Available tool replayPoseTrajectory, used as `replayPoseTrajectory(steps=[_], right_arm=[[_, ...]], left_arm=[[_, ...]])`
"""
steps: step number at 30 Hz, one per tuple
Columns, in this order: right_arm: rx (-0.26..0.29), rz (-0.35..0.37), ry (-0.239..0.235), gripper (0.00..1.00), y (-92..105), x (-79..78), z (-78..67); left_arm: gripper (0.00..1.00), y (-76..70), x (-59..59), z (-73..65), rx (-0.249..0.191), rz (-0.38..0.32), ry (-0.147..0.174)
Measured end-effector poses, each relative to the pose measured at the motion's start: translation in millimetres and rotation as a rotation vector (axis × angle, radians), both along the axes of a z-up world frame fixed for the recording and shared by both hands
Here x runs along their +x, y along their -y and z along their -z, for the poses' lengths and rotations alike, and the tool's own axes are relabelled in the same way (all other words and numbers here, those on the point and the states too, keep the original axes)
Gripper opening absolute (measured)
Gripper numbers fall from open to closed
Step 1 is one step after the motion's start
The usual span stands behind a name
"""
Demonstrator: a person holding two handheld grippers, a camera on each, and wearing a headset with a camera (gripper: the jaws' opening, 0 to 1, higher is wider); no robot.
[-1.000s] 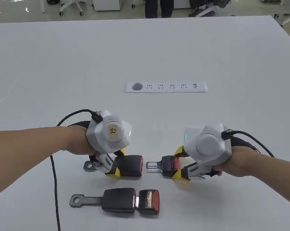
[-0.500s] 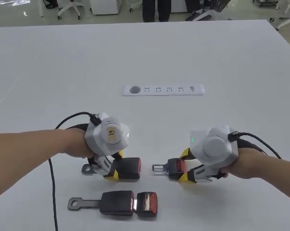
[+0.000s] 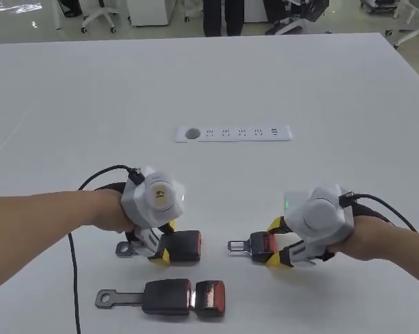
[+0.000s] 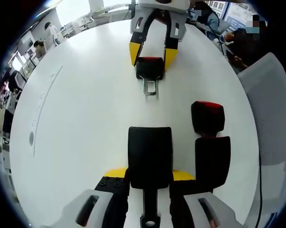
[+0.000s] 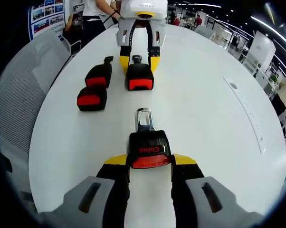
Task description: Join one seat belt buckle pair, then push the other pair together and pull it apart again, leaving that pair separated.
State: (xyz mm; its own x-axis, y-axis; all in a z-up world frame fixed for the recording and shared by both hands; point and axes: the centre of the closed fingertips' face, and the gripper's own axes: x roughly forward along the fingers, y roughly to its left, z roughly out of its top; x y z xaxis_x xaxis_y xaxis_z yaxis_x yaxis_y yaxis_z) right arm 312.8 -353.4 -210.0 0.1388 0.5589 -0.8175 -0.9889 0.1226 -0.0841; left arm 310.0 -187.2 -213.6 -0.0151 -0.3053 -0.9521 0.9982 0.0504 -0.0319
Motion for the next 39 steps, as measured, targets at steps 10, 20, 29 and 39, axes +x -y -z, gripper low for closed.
replayPoseTrajectory(steps=[10, 20, 29, 39], right_arm=[[-0.021, -0.004, 0.025, 0.39, 0.2, 2.4, -1.4], [-0.041, 0.0, 0.029, 0.45, 5.3, -1.4, -3.3], [-0.016, 0.034, 0.027, 0.51, 11.2, -10.4, -16.1], [0.014, 0.078, 0.027, 0.55, 17.8, -24.5, -19.2]], left_arm=[[0.36, -2.5, 3.0, -0.5, 0.013, -0.01, 0.019], [0.37, -15.1, 2.2, -7.9, 0.019, -0.025, 0.04], [0.41, -30.7, -4.0, -16.9, 0.001, -0.077, 0.053], [0.48, -56.9, -19.8, -29.0, -0.075, -0.186, 0.054]])
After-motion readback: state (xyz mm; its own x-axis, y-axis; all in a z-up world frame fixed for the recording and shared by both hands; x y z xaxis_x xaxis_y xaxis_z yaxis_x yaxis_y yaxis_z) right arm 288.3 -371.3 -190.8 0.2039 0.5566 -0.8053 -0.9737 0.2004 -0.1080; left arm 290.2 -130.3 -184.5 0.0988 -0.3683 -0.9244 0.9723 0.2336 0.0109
